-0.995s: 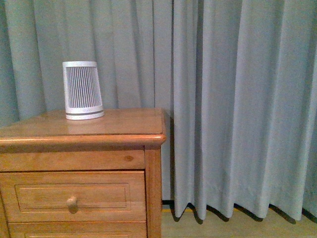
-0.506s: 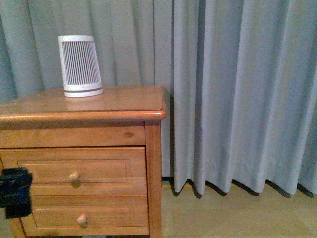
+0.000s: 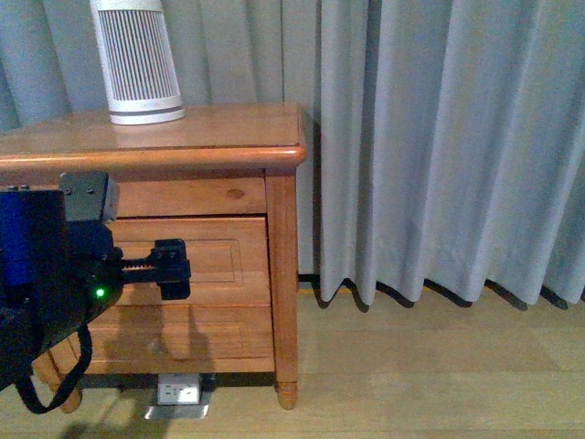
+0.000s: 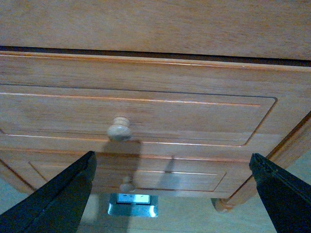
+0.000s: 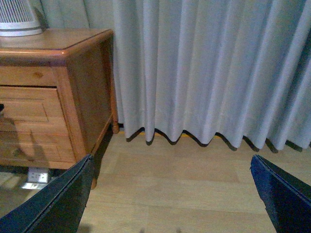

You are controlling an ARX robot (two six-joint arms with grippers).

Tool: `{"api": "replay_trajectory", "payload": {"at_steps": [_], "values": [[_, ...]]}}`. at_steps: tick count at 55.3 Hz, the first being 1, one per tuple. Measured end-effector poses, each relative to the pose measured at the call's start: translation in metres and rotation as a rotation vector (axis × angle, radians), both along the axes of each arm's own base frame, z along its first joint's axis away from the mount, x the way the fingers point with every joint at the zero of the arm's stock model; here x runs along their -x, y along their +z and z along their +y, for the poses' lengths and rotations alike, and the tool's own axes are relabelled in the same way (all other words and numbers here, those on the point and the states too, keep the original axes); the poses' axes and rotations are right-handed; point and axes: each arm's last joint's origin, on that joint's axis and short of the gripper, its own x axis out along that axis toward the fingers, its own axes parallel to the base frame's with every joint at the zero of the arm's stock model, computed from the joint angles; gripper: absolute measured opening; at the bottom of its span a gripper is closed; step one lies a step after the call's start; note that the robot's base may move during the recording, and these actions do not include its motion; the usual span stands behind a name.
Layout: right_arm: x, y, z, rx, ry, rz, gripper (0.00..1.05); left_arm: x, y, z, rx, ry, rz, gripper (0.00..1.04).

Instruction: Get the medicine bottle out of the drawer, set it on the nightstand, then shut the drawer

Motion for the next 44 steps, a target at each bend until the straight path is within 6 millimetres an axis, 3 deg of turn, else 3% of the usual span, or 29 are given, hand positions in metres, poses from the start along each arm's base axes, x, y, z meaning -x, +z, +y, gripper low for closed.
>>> {"api": "replay_trajectory", "payload": {"at_steps": [17, 44], "values": [[0.000, 0.000, 0.000, 0.000, 0.000, 0.000, 0.98, -0.032, -0.031, 0.010, -0.023, 0.007, 0.009, 0.98], [0.000, 0.000, 0.000, 0.000, 0.000, 0.000, 0.98, -0.058, -0.044, 0.022, -0.081, 0.015, -0.013, 0.98]]}}
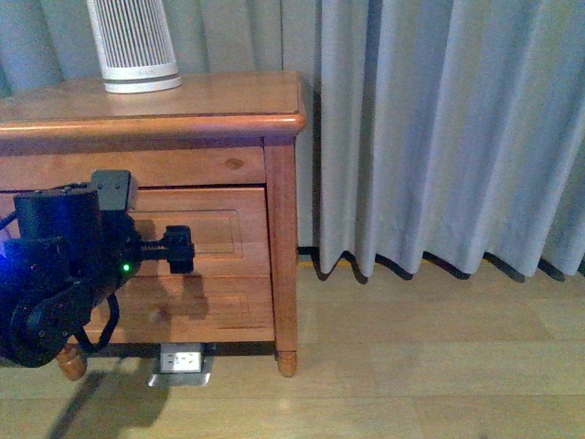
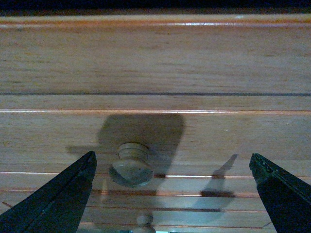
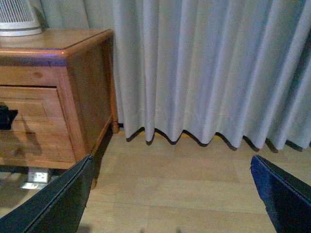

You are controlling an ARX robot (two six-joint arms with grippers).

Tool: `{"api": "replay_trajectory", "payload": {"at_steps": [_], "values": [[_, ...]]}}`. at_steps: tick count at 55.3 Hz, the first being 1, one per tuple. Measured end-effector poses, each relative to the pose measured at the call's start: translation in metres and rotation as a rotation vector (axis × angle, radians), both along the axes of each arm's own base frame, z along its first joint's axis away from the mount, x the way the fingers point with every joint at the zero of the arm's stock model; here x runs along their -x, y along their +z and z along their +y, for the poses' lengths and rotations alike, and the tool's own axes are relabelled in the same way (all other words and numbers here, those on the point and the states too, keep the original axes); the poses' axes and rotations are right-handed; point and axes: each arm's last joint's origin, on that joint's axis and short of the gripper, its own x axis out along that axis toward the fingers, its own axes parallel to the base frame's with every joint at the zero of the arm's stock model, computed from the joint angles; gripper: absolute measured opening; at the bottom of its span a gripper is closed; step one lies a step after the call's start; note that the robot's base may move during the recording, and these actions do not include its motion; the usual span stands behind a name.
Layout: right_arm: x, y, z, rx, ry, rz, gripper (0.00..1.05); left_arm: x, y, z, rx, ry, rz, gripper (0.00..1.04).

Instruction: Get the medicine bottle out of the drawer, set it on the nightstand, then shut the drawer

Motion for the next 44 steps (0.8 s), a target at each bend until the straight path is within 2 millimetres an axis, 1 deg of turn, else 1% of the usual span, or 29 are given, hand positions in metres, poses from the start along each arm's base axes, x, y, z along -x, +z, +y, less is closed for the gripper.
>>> {"api": "replay_trajectory", "payload": {"at_steps": [11, 25, 26, 29, 31, 37, 44], "values": [[0.000, 0.000, 0.000, 0.000, 0.000, 0.000, 0.98, -0.004, -0.005, 0.006, -0.001, 0.017, 0.001, 0.98], [0.000, 0.000, 0.000, 0.000, 0.000, 0.000, 0.98, -0.008, -0.005, 0.014, -0.005, 0.031, -0.006, 0.98], [0.000, 0.000, 0.000, 0.000, 0.000, 0.000, 0.98, -0.008, -0.006, 0.014, -0.007, 0.031, -0.006, 0.97], [0.000, 0.000, 0.000, 0.000, 0.000, 0.000, 0.98, -0.008, -0.006, 0.014, -0.008, 0.032, -0.006, 0.90], [0.000, 0.000, 0.000, 0.000, 0.000, 0.000, 0.98, -0.008, -0.006, 0.015, -0.008, 0.032, -0.005, 0.83], [0.000, 0.000, 0.000, 0.000, 0.000, 0.000, 0.98, -0.008, -0.006, 0.014, -0.008, 0.032, -0.005, 0.67], [0.000, 0.000, 0.000, 0.000, 0.000, 0.000, 0.98, -0.008, -0.006, 0.014, -0.009, 0.036, -0.005, 0.37]]}}
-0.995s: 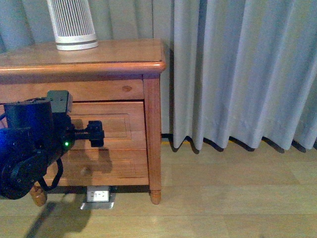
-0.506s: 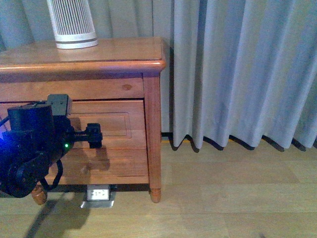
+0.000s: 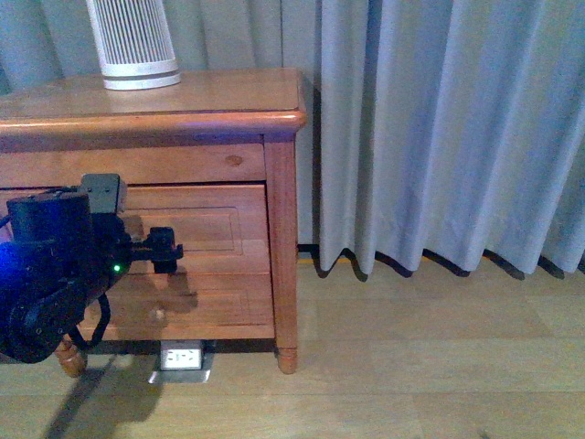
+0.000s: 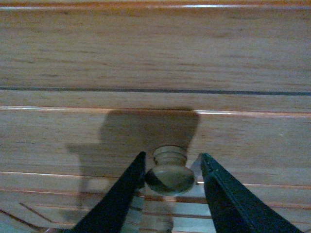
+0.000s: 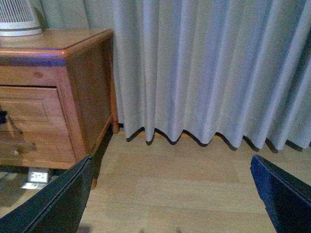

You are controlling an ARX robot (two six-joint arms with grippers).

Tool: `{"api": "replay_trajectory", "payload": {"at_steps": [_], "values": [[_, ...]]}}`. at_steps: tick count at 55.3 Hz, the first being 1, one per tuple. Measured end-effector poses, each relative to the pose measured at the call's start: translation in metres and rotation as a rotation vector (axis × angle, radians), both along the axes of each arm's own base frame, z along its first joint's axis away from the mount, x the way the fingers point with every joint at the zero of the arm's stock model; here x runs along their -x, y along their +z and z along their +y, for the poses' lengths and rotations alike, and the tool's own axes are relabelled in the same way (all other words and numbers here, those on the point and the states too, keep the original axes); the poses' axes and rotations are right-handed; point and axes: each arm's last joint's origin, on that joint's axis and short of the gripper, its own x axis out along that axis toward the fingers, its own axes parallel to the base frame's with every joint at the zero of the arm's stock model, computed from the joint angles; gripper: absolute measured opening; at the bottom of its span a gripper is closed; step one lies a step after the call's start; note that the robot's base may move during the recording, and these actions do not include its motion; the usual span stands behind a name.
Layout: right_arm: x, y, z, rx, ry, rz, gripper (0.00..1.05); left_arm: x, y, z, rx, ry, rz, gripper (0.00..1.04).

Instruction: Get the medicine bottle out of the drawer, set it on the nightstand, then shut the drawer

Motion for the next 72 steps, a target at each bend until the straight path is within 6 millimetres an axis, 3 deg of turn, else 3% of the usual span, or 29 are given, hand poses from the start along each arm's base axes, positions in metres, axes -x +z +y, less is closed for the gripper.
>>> {"api": "replay_trajectory", "payload": {"at_steps": [4, 25, 37, 57, 63, 72], "values": [[0.000, 0.000, 0.000, 0.000, 0.000, 0.000, 0.98, 0.000, 0.000, 0.000, 0.000, 0.001, 0.001, 0.26], [0.000, 0.000, 0.000, 0.000, 0.000, 0.000, 0.98, 0.009, -0.001, -0.001, 0.000, 0.002, -0.004, 0.25], [0.000, 0.000, 0.000, 0.000, 0.000, 0.000, 0.98, 0.059, 0.000, -0.005, -0.013, 0.026, 0.013, 0.25], [0.000, 0.000, 0.000, 0.000, 0.000, 0.000, 0.98, 0.169, -0.001, -0.012, -0.110, 0.021, 0.148, 0.24], [0.000, 0.000, 0.000, 0.000, 0.000, 0.000, 0.98, 0.183, -0.001, -0.012, -0.136, 0.016, 0.169, 0.25], [0.000, 0.000, 0.000, 0.000, 0.000, 0.000, 0.98, 0.194, -0.001, -0.013, -0.146, -0.008, 0.222, 0.50]]}}
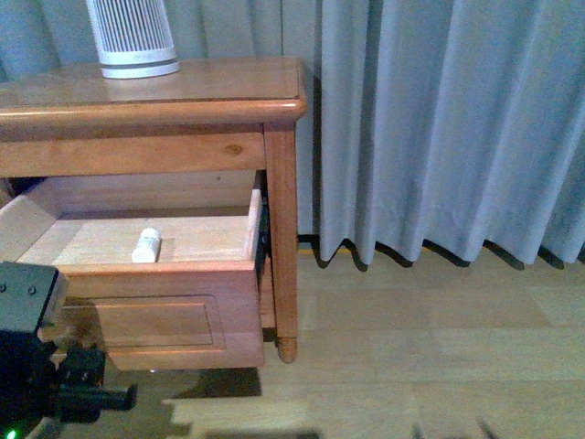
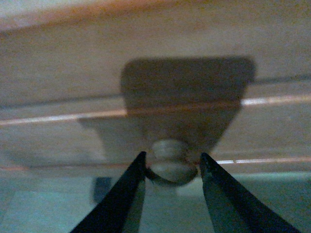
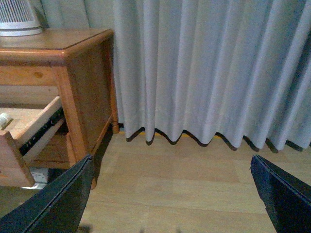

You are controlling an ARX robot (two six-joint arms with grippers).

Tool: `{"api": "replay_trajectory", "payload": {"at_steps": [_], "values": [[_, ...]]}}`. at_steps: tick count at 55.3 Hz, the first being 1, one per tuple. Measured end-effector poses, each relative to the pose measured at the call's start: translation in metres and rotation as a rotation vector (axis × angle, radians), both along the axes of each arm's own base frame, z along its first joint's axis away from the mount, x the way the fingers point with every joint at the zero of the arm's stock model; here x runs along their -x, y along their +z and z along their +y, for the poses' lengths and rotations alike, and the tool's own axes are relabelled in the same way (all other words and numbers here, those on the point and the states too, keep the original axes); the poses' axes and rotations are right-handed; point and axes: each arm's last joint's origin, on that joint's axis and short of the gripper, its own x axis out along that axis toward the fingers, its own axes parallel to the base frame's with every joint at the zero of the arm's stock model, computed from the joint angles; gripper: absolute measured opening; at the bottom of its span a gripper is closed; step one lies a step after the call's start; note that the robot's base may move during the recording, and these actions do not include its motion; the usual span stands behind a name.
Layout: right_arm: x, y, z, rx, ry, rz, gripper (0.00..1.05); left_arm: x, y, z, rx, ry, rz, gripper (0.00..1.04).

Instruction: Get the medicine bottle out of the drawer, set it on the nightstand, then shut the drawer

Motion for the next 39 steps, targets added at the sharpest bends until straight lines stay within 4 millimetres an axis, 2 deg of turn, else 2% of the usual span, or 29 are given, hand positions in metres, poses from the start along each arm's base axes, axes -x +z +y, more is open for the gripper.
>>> {"api": "replay_trajectory", "payload": {"at_steps": [8, 13, 17, 24, 28, 36, 39], "values": [[0.000, 0.000, 0.000, 0.000, 0.000, 0.000, 0.98, 0.016, 0.011, -0.002, 0.004, -0.030, 0.054, 0.72], [0.000, 0.000, 0.000, 0.000, 0.000, 0.000, 0.98, 0.023, 0.029, 0.002, 0.005, -0.023, 0.051, 0.86], [0.000, 0.000, 0.000, 0.000, 0.000, 0.000, 0.98, 0.026, 0.057, 0.010, -0.003, -0.008, 0.009, 0.99], [0.000, 0.000, 0.000, 0.000, 0.000, 0.000, 0.98, 0.040, 0.105, 0.018, -0.044, 0.002, -0.093, 0.98], [0.000, 0.000, 0.000, 0.000, 0.000, 0.000, 0.98, 0.057, 0.131, 0.020, -0.068, -0.007, -0.145, 0.98], [0.000, 0.000, 0.000, 0.000, 0.000, 0.000, 0.98, 0.106, 0.172, 0.017, -0.098, 0.017, -0.231, 0.98], [0.000, 0.000, 0.000, 0.000, 0.000, 0.000, 0.98, 0.125, 0.182, 0.015, -0.095, 0.028, -0.263, 0.98]]}}
